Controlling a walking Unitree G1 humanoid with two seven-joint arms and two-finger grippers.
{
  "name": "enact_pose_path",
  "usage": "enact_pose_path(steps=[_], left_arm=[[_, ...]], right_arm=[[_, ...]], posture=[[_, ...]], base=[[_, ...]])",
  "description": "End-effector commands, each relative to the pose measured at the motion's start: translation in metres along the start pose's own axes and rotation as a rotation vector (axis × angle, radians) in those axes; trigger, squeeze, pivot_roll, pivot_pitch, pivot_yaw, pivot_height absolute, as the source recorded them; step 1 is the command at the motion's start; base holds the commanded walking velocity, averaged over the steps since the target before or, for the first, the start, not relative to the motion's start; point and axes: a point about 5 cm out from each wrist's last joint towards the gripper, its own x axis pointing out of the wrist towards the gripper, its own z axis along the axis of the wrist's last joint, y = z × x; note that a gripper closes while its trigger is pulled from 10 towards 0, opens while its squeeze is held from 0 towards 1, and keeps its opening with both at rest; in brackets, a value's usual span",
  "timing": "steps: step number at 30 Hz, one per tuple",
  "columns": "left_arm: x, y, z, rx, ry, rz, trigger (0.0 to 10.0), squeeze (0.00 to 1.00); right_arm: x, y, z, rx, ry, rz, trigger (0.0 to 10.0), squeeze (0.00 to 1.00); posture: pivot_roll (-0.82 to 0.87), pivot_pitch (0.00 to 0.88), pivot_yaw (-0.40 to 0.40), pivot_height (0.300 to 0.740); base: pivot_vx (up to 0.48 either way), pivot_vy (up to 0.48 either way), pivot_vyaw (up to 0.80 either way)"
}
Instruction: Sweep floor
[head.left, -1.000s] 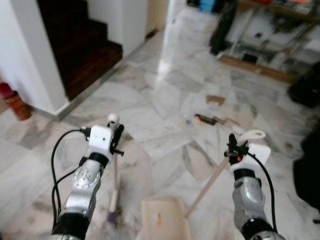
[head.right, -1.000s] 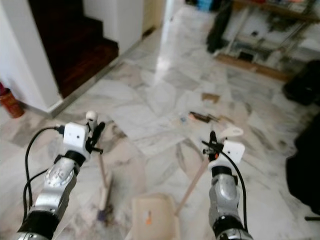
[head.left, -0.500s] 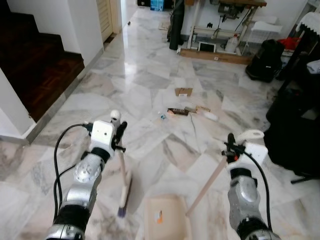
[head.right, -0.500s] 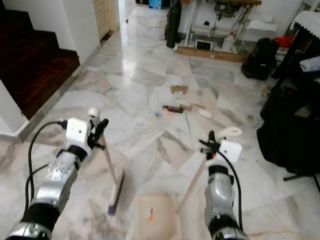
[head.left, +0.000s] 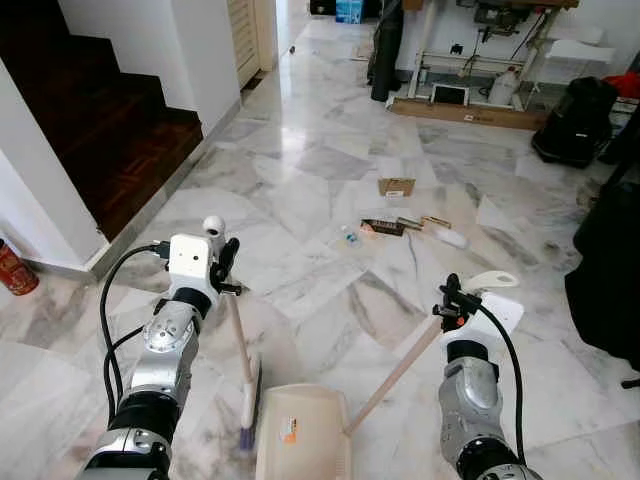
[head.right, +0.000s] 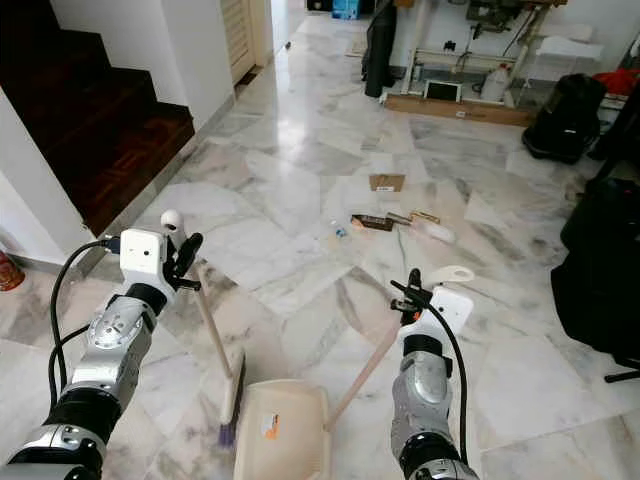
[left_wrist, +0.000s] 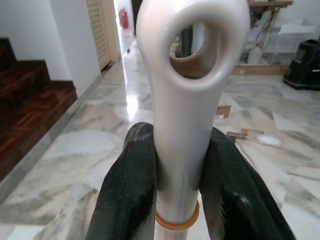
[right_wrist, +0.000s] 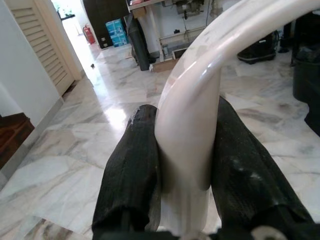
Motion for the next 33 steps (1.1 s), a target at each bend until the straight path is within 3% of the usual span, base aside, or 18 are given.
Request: enact_pose_path(steps=[1,10,25,33], left_arm=[[0.007,0.004,0.016,0.017,-0.072,0.007,10.0,0.0],[0.013,-0.001,0.018,0.024,-0.069,-0.047,10.0,0.0],[0.023,-0.026,0.016,-0.029,-0.065,-0.091,10.0,0.0],[0.03,-0.038,0.017,-0.045,-0.058,-0.129,10.0,0.0]], right_arm=[[0.006,0.004,0.009,0.018,-0.035,-0.001,10.0,0.0],[0.003,0.008,0.007,0.027,-0.043,-0.016,10.0,0.0],[0.01,-0.001,0.022,-0.041,-0.112,0.011,10.0,0.0],[0.01,-0.015,0.031,-0.058,-0.161,-0.034,10.0,0.0]], posture=[[0.19,0.007,-0.021,0.74],[0.19,0.0,0.032,0.74],[0.11,0.0,0.003,0.74],[0.05,0.0,0.034,0.74]], base=[[0.0,0.0,0.0],[0.0,0.0,0.0],[0.0,0.0,0.0],[0.0,0.0,0.0]])
